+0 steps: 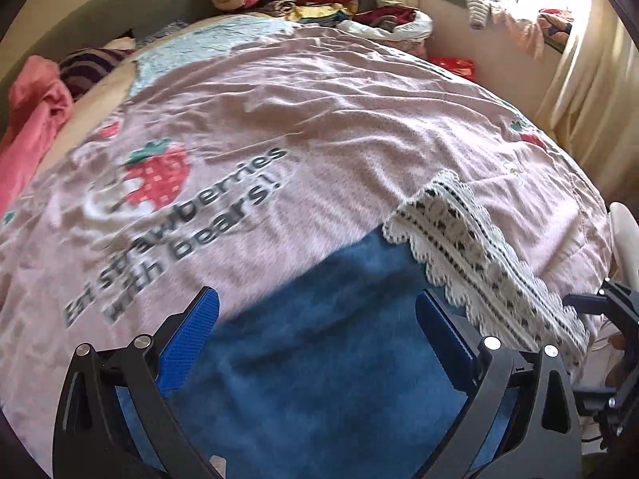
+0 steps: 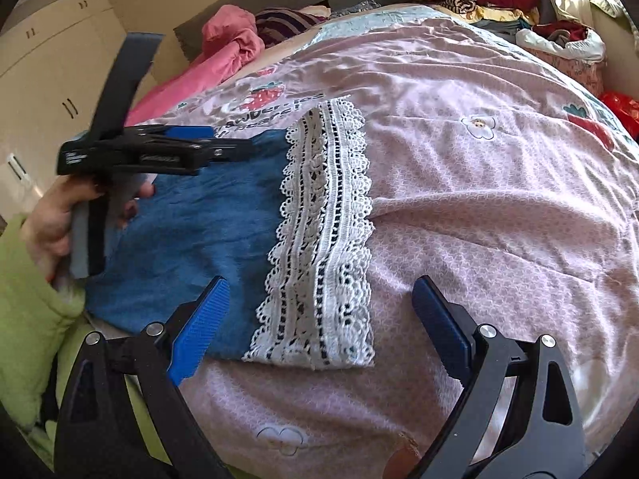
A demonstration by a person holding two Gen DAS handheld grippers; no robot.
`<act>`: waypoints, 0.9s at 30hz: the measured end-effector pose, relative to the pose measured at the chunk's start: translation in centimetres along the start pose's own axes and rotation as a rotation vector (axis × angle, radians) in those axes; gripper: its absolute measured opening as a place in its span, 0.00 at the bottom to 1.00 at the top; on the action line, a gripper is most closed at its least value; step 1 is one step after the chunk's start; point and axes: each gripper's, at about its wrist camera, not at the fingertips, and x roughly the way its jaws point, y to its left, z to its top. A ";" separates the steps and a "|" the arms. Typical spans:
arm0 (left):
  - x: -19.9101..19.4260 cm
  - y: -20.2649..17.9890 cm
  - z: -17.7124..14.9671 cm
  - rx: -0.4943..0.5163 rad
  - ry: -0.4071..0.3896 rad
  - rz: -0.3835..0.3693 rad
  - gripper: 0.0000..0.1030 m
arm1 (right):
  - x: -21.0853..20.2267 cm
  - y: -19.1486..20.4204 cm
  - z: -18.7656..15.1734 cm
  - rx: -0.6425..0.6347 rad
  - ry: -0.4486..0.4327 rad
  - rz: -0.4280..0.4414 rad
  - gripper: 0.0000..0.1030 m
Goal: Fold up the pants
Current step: 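Move the right tool to the lace-trimmed leg end and close on it, then lift the lace-trimmed leg end with the right tool and fold it toward the waistband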
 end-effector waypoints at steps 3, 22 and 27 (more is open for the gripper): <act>1.9 0.1 0.5 0.011 0.009 -0.073 0.94 | 0.5 -0.2 0.1 0.006 0.001 0.008 0.84; 2.6 -2.1 0.0 -0.011 -0.014 -0.214 0.17 | 2.1 1.0 1.1 -0.015 0.009 0.162 0.12; 0.4 -0.2 -0.5 -0.082 -0.077 -0.294 0.12 | 0.8 4.0 2.3 -0.083 -0.028 0.196 0.11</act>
